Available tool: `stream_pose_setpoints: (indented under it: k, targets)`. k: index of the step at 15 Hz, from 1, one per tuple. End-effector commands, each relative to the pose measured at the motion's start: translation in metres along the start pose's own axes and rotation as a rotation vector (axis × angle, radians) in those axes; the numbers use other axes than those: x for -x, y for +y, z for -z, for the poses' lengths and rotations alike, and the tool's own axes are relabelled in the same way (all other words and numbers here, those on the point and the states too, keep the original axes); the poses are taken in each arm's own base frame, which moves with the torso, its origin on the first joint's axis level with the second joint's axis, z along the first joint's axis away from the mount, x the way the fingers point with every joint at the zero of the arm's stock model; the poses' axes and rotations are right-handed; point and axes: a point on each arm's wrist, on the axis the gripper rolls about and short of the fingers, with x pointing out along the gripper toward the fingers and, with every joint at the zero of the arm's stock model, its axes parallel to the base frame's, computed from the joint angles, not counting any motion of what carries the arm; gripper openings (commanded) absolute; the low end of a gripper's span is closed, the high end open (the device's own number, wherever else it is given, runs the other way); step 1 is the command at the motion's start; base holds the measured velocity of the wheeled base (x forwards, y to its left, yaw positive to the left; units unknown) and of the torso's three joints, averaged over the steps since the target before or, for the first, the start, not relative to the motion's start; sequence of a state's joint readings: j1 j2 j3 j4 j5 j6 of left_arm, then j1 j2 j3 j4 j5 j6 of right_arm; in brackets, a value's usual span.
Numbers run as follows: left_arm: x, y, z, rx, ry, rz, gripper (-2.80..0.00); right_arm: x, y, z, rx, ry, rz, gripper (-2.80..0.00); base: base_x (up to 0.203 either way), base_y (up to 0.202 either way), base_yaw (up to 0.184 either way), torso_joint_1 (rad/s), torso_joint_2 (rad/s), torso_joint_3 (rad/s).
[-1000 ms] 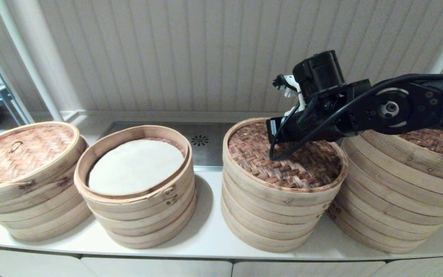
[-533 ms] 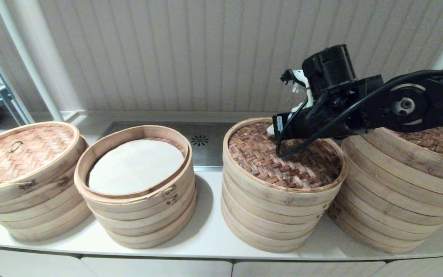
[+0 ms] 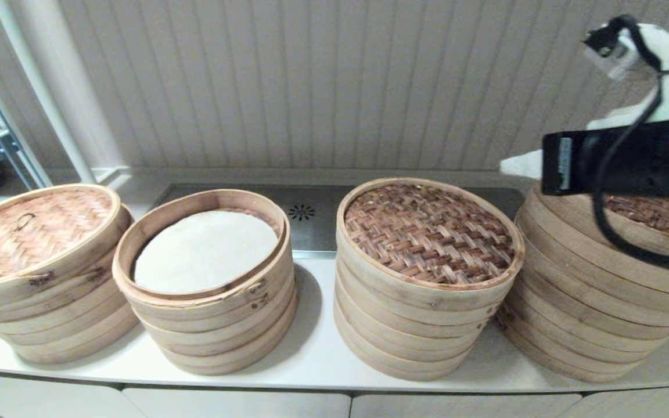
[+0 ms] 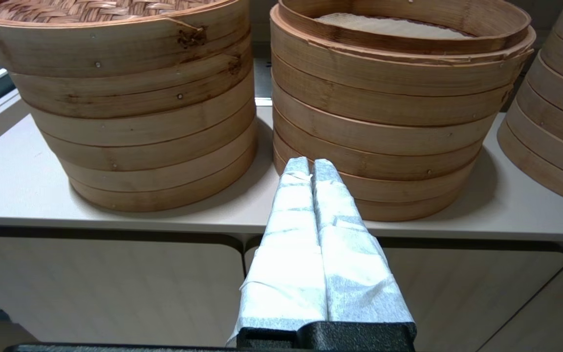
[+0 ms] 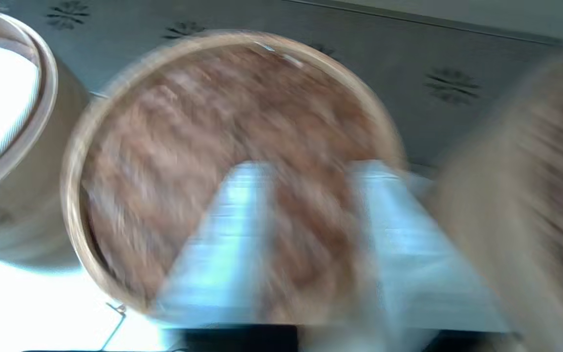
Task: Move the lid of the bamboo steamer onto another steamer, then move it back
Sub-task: Pick up the steamer
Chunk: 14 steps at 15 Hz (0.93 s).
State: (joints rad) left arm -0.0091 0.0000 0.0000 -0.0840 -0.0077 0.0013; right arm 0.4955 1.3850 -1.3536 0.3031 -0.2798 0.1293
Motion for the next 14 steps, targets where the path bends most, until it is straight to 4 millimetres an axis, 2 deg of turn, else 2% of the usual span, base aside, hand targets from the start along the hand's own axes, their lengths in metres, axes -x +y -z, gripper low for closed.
stream_pose_setpoints:
  k: [1,4,6,11,13,14]
  targets:
    - [-0.002,0.0,0.009,0.0,0.033,0.0,-2.8,0.065,-0.025,0.008,-0.026,-0.106,0.023,-2.8,0.0,0.0,0.0,0.0,0.0,0.0]
    - [-0.002,0.0,0.009,-0.002,0.032,0.0,-2.8,0.124,-0.053,0.044,-0.009,-0.129,0.138,-2.8,0.0,0.0,0.0,0.0,0.0,0.0]
    - [-0.002,0.0,0.009,-0.008,0.033,0.001,-2.8,0.149,-0.063,0.077,-0.005,-0.107,0.213,-2.8,0.0,0.0,0.0,0.0,0.0,0.0]
    - [-0.002,0.0,0.009,-0.008,0.04,0.003,-2.8,0.179,-0.07,0.179,-0.002,-0.054,0.449,-2.8,0.0,0.0,0.0,0.0,0.0,0.0]
    - [-0.002,0.0,0.009,-0.008,0.038,0.003,-2.8,0.178,-0.068,0.226,0.063,-0.041,0.42,-2.8,0.0,0.0,0.0,0.0,0.0,0.0]
    - [-0.002,0.0,0.009,-0.008,0.04,0.003,-2.8,0.171,-0.067,0.247,0.087,-0.034,0.384,-2.8,0.0,0.0,0.0,0.0,0.0,0.0]
